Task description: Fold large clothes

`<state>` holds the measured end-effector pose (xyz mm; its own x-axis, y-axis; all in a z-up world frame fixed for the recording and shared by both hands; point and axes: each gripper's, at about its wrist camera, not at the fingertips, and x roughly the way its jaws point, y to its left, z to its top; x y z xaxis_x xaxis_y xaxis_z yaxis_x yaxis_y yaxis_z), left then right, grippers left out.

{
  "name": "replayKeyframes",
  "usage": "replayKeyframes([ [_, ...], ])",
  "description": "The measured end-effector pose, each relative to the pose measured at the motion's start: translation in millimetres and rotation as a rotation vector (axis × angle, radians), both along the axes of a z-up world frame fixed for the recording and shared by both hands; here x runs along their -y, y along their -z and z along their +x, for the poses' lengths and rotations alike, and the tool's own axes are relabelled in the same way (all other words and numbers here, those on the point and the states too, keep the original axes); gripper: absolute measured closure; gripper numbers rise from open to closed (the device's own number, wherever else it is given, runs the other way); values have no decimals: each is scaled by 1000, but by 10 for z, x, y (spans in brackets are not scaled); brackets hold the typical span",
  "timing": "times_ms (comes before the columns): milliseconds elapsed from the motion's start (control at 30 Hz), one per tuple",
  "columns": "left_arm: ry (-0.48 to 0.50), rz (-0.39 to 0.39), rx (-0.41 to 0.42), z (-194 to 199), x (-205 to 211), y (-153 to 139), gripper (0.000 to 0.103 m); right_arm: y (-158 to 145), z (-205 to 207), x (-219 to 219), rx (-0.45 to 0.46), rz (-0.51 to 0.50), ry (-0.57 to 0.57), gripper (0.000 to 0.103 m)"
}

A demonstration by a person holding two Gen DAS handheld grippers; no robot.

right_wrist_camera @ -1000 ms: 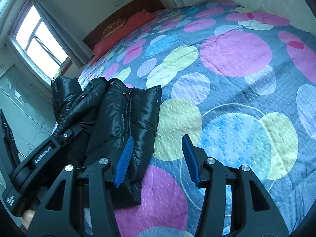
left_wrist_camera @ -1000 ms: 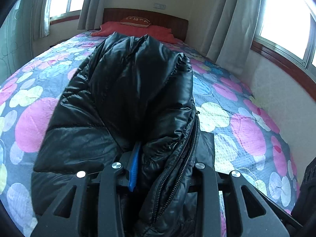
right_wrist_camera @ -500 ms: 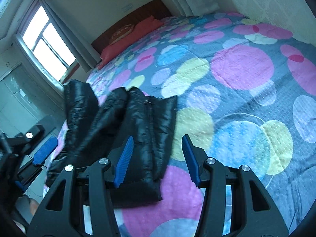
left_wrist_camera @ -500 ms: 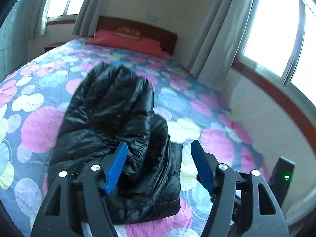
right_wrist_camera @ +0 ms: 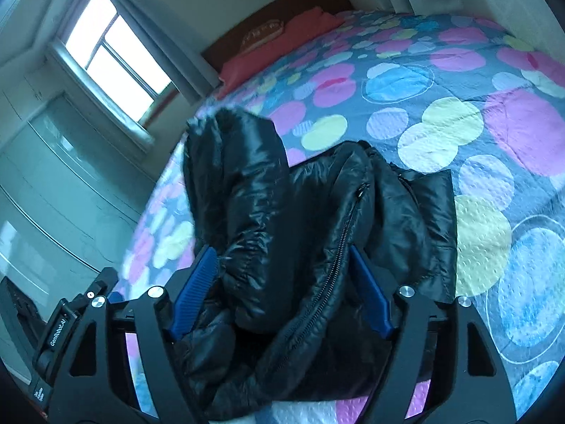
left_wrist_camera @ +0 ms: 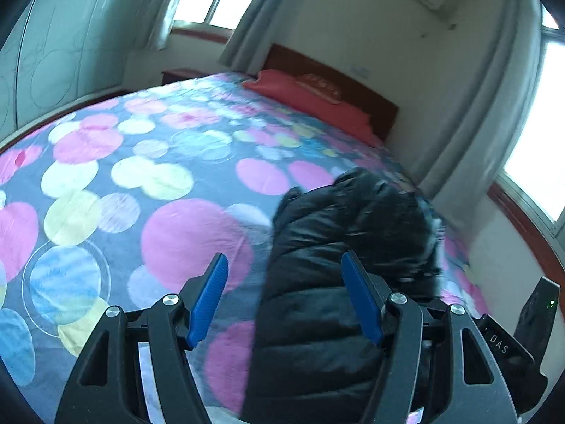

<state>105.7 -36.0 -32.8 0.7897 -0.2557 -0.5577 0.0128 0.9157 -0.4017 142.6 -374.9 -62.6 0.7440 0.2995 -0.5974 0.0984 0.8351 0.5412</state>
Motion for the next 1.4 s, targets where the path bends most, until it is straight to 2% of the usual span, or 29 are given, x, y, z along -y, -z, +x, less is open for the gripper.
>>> replayKeyframes([
  [33, 3, -3, -15, 26, -22, 44, 37, 23, 37, -27, -11, -21, 1, 41],
  [67, 8, -8, -28, 31, -31, 87, 37, 48, 53, -28, -13, -38, 6, 64],
  [100, 16, -16, -41, 64, -12, 144, 37, 76, 63, -23, -19, -48, 4, 71],
  [167, 48, -31, -68, 122, 61, 242, 37, 169, 96, 83, -49, -52, 28, 77],
  [300, 122, -44, -106, 183, 219, 420, 37, 338, 87, 339, -70, -108, 88, 77],
  [367, 162, -30, -136, 252, 379, 545, 37, 449, 98, 470, -87, -95, 106, 77],
  [433, 194, -52, -162, 306, 487, 671, 36, 573, 108, 589, -102, -84, 113, 77],
  [500, 194, -54, -170, 346, 562, 740, 35, 709, 116, 675, -110, -72, 102, 77],
  [600, 213, 18, -188, 435, 724, 826, 35, 868, 136, 746, -110, -46, 89, 77],
  [700, 221, 56, -213, 516, 798, 931, 36, 976, 154, 758, -103, -39, 85, 78],
  [867, 205, 60, -210, 555, 818, 1044, 34, 1028, 121, 733, -75, -32, 105, 78],
  [1000, 209, 25, -210, 538, 739, 959, 35, 883, 60, 675, -79, -48, 114, 75],
  [1100, 208, 20, -213, 472, 641, 856, 35, 769, -11, 677, -76, -66, 108, 67],
  [1233, 167, -8, -185, 417, 425, 691, 35, 536, -164, 663, -80, -107, 115, 64],
  [1300, 149, -30, -162, 424, 341, 581, 36, 338, -227, 633, -57, -150, 133, 64],
  [1400, 154, -31, -125, 534, 333, 404, 36, -70, -189, 536, 33, -172, 110, 64],
])
